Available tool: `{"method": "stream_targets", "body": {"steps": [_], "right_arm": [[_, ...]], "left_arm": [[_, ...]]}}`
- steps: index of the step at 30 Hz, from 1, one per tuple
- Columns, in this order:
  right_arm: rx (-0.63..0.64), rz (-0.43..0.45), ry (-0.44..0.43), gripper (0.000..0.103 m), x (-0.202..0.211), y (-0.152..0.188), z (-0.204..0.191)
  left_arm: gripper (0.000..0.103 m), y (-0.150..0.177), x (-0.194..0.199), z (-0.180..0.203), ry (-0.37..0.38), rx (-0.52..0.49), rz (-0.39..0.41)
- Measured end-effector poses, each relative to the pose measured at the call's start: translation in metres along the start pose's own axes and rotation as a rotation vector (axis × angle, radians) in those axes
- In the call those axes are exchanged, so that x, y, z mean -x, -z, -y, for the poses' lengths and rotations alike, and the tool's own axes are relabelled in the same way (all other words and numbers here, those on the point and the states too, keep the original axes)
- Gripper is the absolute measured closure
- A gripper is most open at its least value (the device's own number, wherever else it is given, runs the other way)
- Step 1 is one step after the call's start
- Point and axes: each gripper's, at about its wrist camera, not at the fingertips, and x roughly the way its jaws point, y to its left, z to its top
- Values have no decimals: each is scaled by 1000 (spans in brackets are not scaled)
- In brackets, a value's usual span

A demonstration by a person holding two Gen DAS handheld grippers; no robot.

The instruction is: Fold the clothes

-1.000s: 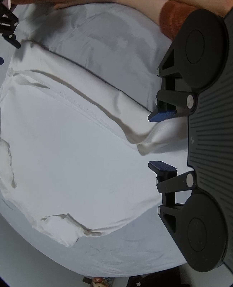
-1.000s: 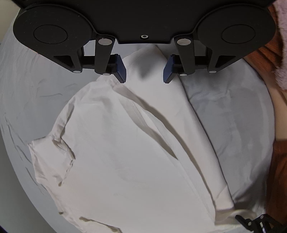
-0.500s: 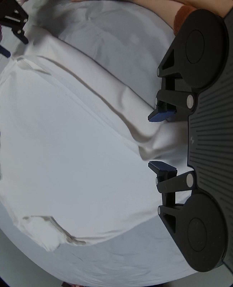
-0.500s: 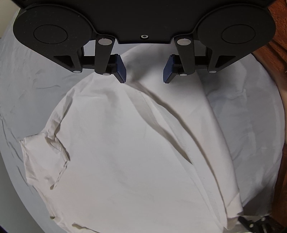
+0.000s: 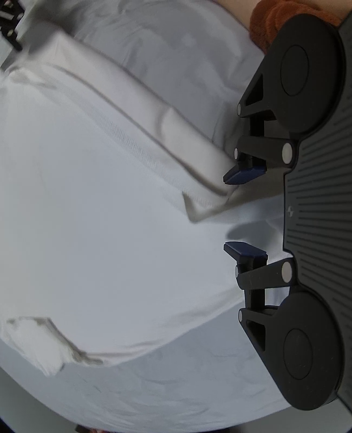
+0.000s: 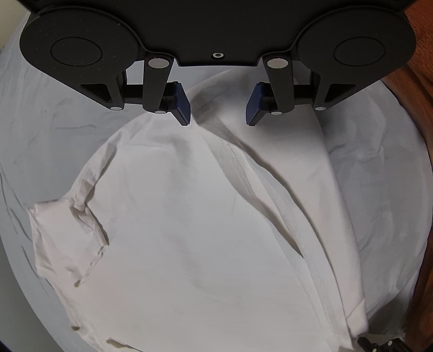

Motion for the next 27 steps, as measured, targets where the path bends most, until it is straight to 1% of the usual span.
{"method": "stream_targets", "body": {"steps": [4,8,11,12,14,15,17,18,19,23,27], "right_arm": [[33,-12,-25,59,-7,-4,7],[50,-52,-61,59,-20,-7,13],[60,-75,-65,59,-32,-9,19],[59,-78,-68,59,-35,-10,20],[50,-81,-84,59,-38,-11,24],[45,-84,-93,60,-40,-11,27],[26,-92,-127,72,-41,-12,32],[22,-94,-135,85,-40,-12,33],[25,-94,-135,89,-39,-12,33],[64,-94,-120,95,-31,-9,28],[61,-83,-86,97,-22,-3,27]], "left_arm": [[58,1,-4,8,4,-41,-19],[58,1,-10,6,24,-27,-33],[58,2,-13,2,47,-16,-36],[59,3,-14,1,52,-16,-35],[68,3,-14,-1,67,-14,-32],[70,3,-14,-1,71,-13,-32],[80,2,-12,-2,75,-19,-32],[82,2,-11,-2,72,-22,-31],[83,1,-9,-2,67,-26,-30],[86,1,2,-5,45,-21,-27],[90,5,14,-9,-3,9,-18]]}}
